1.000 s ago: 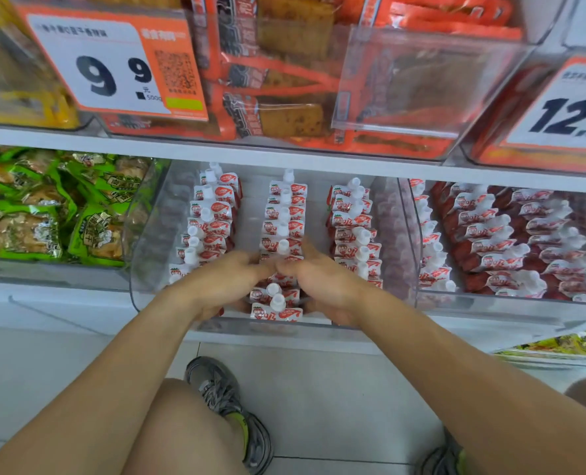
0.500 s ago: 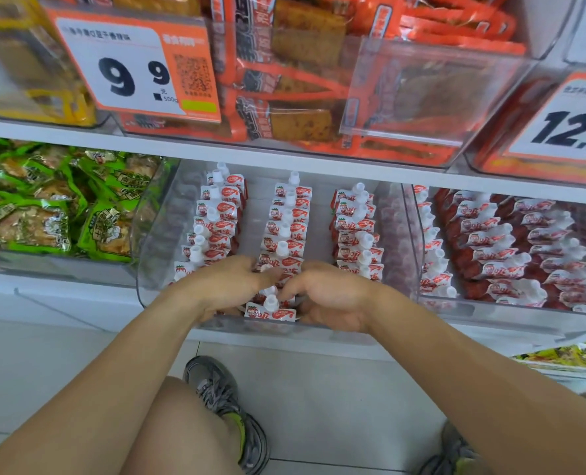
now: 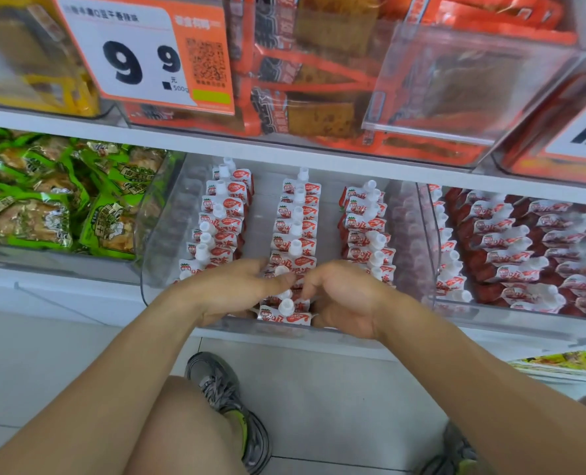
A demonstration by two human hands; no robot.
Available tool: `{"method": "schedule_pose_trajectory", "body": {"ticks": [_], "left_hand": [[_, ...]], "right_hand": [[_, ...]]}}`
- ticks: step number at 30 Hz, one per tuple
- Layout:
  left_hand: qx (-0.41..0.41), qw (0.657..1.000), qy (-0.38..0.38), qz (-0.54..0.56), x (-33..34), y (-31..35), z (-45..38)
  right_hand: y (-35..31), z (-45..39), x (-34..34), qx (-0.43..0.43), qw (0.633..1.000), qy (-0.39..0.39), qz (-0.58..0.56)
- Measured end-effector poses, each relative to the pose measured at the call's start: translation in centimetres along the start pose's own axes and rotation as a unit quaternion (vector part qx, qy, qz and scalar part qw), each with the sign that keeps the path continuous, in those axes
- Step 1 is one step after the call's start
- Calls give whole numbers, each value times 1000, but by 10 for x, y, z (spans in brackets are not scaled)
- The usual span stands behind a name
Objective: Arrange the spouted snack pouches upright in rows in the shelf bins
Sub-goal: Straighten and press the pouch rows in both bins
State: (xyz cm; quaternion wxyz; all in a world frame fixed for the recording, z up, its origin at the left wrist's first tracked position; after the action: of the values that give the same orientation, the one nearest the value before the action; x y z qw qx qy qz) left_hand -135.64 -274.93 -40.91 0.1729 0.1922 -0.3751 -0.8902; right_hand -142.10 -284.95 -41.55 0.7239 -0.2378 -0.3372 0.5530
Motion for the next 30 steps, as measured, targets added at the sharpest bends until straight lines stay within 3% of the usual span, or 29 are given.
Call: {"method": "schedule_pose_trajectory", "body": {"ticks": [9,11,14,17,20,24,30], "left_hand": [[-2,997,-65,39,6,1,5],[-27,997,-30,60,-4,-5,2],[-26,993,107,49,-32,-1,-14],[-27,990,72,114,-22,16,-33],[-63,995,49,56,-16,22,-42],[-38,984,175,-23,-41,42,-47],[33,969,228,92,-49,50,-87]], "right_hand": [[1,3,-3,4,999,17,31],[-7,4,-12,0,996,58,69],[-32,-9,-30,-83,979,165,87],[-36,-34,-23,-112,975,182,67],[-28,-52,-21,-106,981,160,30],[-48,-53,-33,-129,967,195,103],[-76,-85,-39,-193,943,245,121]]}}
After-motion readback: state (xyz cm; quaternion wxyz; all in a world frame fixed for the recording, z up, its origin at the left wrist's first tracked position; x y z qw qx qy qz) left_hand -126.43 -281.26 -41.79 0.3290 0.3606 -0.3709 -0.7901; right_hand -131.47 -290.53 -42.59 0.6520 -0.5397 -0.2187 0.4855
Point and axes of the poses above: each hand's wrist, its own z-axis away from the middle knuckle, its own x-axis out of the palm, y = z × x, the point moved 8 cm from there along -z, towards the middle knuckle, and after that the axes turned 5 degrees about -x, right-handed, at the moved point
